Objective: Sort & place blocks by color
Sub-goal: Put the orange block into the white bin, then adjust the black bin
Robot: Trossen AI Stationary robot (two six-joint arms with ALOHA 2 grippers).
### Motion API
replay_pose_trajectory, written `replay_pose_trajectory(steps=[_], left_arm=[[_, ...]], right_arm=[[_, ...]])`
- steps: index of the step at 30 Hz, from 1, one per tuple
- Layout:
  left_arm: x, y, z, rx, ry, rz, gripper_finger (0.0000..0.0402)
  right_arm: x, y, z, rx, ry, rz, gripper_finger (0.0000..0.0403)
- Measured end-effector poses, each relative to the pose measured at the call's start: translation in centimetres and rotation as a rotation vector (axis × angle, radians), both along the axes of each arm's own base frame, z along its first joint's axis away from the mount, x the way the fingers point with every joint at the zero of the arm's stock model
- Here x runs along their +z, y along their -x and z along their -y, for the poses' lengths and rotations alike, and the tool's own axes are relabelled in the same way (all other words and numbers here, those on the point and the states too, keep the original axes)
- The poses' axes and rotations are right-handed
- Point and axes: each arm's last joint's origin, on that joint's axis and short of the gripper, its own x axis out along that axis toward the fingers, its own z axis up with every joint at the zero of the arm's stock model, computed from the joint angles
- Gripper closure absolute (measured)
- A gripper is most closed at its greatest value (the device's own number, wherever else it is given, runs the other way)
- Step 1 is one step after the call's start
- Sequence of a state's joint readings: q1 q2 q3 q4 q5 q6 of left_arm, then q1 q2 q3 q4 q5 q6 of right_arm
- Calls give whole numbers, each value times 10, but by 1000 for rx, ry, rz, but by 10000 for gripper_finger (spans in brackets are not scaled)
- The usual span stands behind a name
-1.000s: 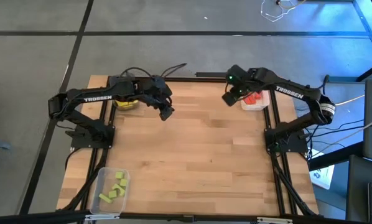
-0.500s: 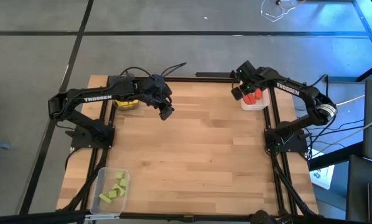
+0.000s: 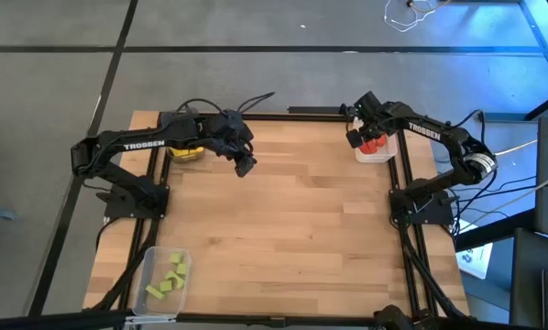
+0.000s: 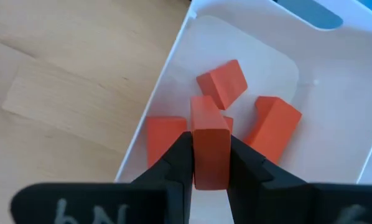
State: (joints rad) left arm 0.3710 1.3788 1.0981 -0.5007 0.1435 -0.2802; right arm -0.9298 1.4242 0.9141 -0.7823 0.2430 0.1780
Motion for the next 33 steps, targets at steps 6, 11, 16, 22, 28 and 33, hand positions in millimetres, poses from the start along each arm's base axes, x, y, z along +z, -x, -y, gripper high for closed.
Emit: replay_pose_trajectory(steps=[6, 11, 16, 22, 28, 33], left_arm=[[0, 0, 0, -1, -2, 0, 278], [0, 0, 0, -1, -1, -4, 278], [-3, 2, 1, 12, 11, -35, 278], [-7, 8, 1, 61, 21, -112, 278], [-10, 11, 3, 77, 50, -155, 278], [-14, 16, 2, 184, 53, -225, 278]], right_arm=[[0, -1, 0, 2, 2, 12, 316], [0, -1, 1, -15, 9, 22, 302], [7, -4, 4, 6, 32, 31, 298], [31, -9, 11, 51, 70, 38, 297], [53, -8, 11, 41, 58, -12, 298], [73, -8, 12, 34, 78, -29, 298]])
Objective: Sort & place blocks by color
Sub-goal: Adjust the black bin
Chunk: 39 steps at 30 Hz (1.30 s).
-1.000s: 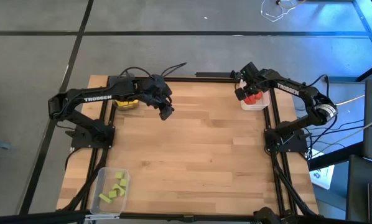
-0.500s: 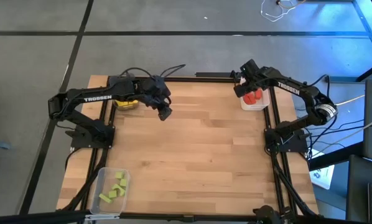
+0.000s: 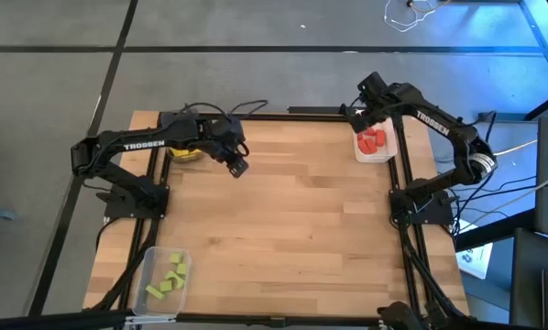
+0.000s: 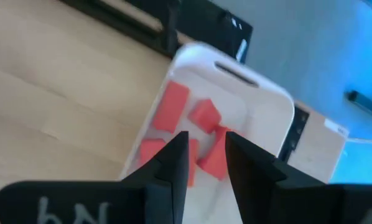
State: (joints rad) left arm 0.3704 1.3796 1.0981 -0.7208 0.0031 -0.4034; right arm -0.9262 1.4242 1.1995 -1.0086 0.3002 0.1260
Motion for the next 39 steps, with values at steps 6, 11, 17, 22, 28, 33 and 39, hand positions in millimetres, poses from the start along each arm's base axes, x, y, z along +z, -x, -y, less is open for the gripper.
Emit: replay_pose_trajectory(steps=[6, 11, 17, 22, 28, 33, 39], left_arm=[[-7, 18, -4, 294, -98, -195, 278], [-9, 33, -13, 501, -156, -290, 278], [-12, 50, -31, 696, -190, -340, 278], [-29, 65, -42, 773, -125, -386, 278], [-57, 74, -47, 790, -40, -373, 278], [-72, 75, -50, 762, -62, -331, 278], [-81, 74, -50, 763, -74, -287, 278]], right_arm=[[28, -14, 0, 88, 41, 111, 298], [38, -30, -5, 224, 34, 242, 298], [40, -48, -15, 372, -6, 373, 298], [42, -60, -23, 542, -40, 455, 298], [46, -70, -29, 660, -58, 568, 298], [49, -75, -30, 689, -28, 596, 298], [50, -76, -29, 692, -15, 603, 298]])
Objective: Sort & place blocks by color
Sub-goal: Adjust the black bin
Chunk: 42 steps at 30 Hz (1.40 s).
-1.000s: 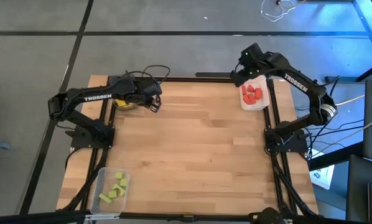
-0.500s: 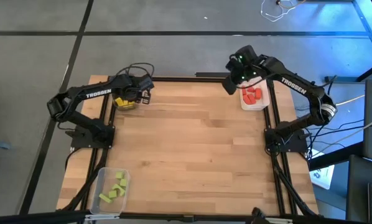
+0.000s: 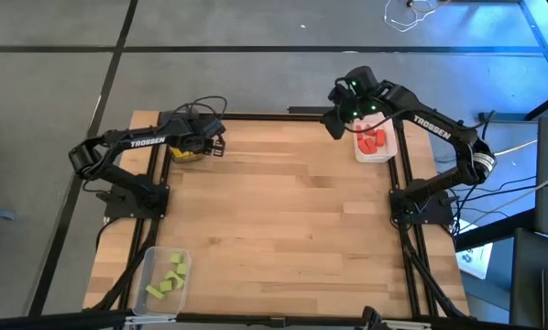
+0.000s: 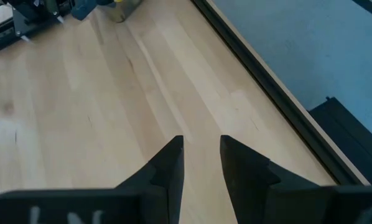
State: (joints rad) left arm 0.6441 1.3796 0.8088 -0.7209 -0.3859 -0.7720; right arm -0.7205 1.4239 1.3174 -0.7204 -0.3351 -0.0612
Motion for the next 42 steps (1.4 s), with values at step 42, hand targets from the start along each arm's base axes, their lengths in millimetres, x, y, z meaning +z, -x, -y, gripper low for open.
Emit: replay_pose_trajectory(steps=[42], left_arm=[[43, -20, -5, -410, 86, 41, 278]], right_arm=[[1, -1, 1, -3, 11, 17, 298]])
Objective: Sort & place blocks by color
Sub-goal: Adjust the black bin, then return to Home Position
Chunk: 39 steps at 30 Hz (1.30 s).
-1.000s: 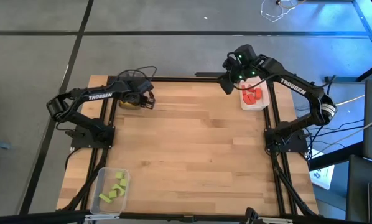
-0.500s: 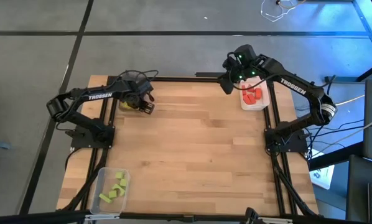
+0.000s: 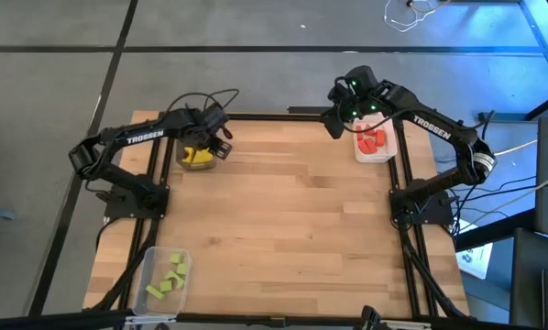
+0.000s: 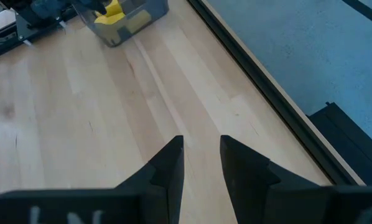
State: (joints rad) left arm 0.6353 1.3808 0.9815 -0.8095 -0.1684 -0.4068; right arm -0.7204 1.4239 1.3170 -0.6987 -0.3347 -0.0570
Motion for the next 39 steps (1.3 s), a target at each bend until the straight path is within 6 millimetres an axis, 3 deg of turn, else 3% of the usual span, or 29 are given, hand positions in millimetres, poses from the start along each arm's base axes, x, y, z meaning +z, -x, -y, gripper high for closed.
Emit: replay_pose_trajectory(steps=[6, 14, 22, 28, 34, 39], left_arm=[[11, -7, -5, -18, -48, 53, 278], [-13, -19, -4, -64, 8, 75, 278], [-42, -27, -9, -52, 56, -43, 278], [-47, -23, -9, -35, 50, -137, 278], [-33, -21, -7, -47, 33, -81, 278], [5, -23, -2, -131, -11, 63, 278]], right_arm=[[0, 0, 0, 0, 0, 0, 298], [0, 0, 0, 4, 5, -1, 298], [0, 0, 0, 5, 6, -2, 298], [0, 0, 0, 5, 5, -2, 298], [0, 0, 0, 0, -1, -1, 298], [0, 0, 0, -1, -2, 0, 299]])
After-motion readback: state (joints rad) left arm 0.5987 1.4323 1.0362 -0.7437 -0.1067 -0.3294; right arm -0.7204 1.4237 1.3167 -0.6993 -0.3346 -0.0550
